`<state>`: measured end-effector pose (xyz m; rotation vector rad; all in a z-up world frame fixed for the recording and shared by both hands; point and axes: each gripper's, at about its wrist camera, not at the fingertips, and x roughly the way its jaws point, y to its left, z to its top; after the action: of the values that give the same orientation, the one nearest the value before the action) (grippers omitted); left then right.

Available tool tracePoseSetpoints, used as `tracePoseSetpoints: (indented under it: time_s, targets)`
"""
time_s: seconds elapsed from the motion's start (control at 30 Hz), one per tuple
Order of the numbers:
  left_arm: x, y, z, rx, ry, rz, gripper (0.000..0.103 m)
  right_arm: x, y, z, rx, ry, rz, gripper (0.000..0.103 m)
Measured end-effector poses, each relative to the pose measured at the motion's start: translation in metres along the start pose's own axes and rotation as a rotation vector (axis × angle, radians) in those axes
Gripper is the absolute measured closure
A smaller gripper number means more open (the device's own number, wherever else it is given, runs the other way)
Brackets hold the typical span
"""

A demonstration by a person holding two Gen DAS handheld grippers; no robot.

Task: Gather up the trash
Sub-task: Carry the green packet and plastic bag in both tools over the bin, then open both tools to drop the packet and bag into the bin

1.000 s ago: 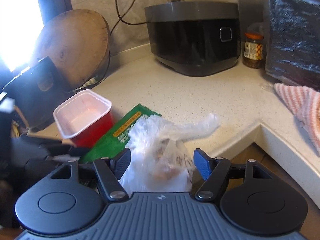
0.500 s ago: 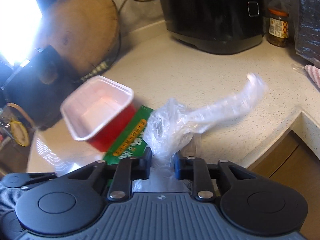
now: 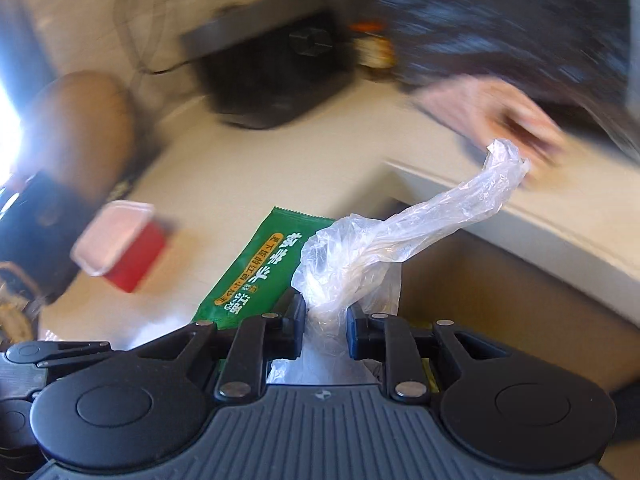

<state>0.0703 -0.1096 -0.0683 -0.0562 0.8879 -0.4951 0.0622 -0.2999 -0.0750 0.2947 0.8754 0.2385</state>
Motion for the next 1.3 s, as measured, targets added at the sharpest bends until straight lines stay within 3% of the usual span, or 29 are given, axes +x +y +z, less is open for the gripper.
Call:
tracePoseSetpoints:
  time_s: [0.2, 0.33, 0.53, 0.7, 0.87, 1.0, 1.13, 1.3]
  targets:
    - [0.084, -0.008, -0.012, -0.052, 0.23, -0.107, 0.078, -0.019, -0.058, -0.029, 0.154, 0.006, -0.087, 0.083]
    - [0.144, -0.004, -0.022, -0.097, 0.384, -0.069, 0.078, -0.031, -0.088, -0.046, 0.239, 0.007, -0.123, 0.083]
    - [0.224, 0.016, -0.042, -0.217, 0.502, -0.109, 0.075, -0.034, -0.115, -0.07, 0.312, 0.054, -0.169, 0.083]
    - [0.259, 0.042, -0.057, -0.352, 0.513, -0.032, 0.074, -0.032, -0.128, -0.084, 0.324, 0.106, -0.19, 0.083]
    - [0.248, 0.051, -0.056, -0.41, 0.464, 0.004, 0.074, -0.018, -0.135, -0.087, 0.323, 0.152, -0.187, 0.083]
    - [0.23, 0.047, -0.054, -0.45, 0.494, -0.148, 0.074, 0.0, -0.133, -0.078, 0.302, 0.177, -0.141, 0.083]
    - [0.185, 0.024, -0.045, -0.302, 0.419, -0.163, 0.074, 0.028, -0.124, -0.067, 0.265, 0.222, -0.065, 0.083]
    - [0.119, 0.011, -0.033, -0.239, 0.271, -0.126, 0.074, 0.071, -0.112, -0.058, 0.227, 0.291, -0.034, 0.083]
